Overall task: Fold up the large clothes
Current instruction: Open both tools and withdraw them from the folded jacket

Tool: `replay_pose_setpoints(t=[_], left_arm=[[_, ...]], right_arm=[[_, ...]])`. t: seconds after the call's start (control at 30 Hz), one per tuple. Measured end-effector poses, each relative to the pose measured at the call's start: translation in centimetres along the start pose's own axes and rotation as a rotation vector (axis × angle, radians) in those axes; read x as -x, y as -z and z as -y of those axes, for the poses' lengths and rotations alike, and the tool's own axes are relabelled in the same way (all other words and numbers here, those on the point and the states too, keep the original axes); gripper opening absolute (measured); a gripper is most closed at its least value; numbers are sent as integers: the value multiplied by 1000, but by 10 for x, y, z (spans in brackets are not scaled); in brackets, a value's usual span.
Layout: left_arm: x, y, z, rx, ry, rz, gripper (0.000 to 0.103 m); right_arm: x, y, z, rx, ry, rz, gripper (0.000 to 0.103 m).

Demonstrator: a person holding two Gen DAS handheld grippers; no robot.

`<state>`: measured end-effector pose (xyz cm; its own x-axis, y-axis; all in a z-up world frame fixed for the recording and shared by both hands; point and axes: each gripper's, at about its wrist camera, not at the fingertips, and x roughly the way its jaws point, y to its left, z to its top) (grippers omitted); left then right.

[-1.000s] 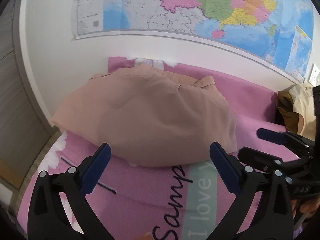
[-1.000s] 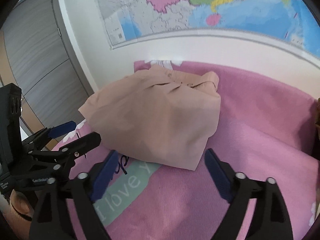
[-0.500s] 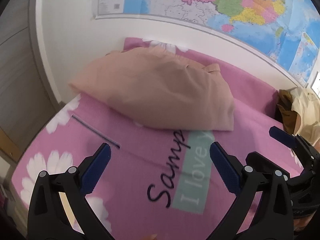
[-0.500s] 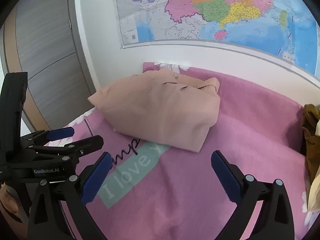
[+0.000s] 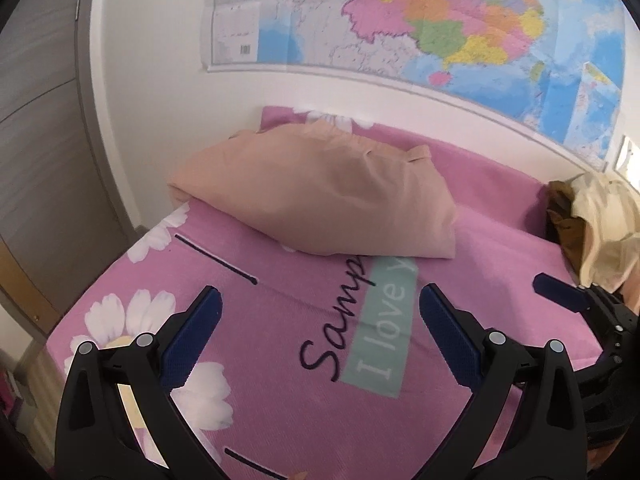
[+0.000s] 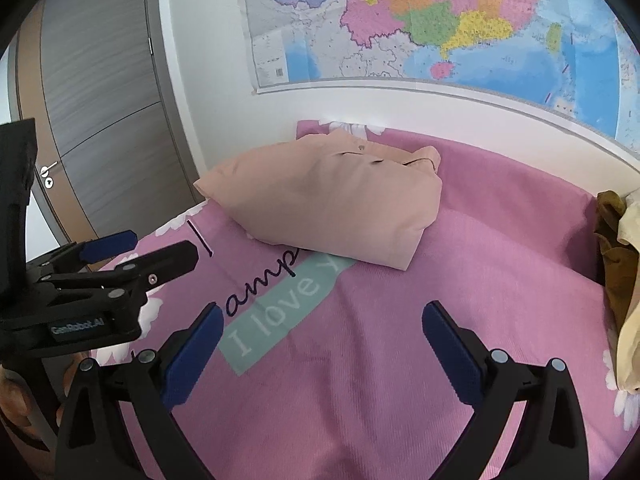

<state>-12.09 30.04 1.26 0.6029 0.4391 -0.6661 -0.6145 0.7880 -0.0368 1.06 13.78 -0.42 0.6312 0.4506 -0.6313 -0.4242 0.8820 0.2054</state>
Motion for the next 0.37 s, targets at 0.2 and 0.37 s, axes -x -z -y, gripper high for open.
replay_pose_setpoints(t=[0.2, 0.37], left_arm=[[11, 4, 7, -10, -28, 10, 98], [15, 7, 8, 10, -11, 4, 98]], right_arm=[[11, 6, -1, -1, 1, 11, 97], [16, 11, 0, -12, 4, 14, 97]])
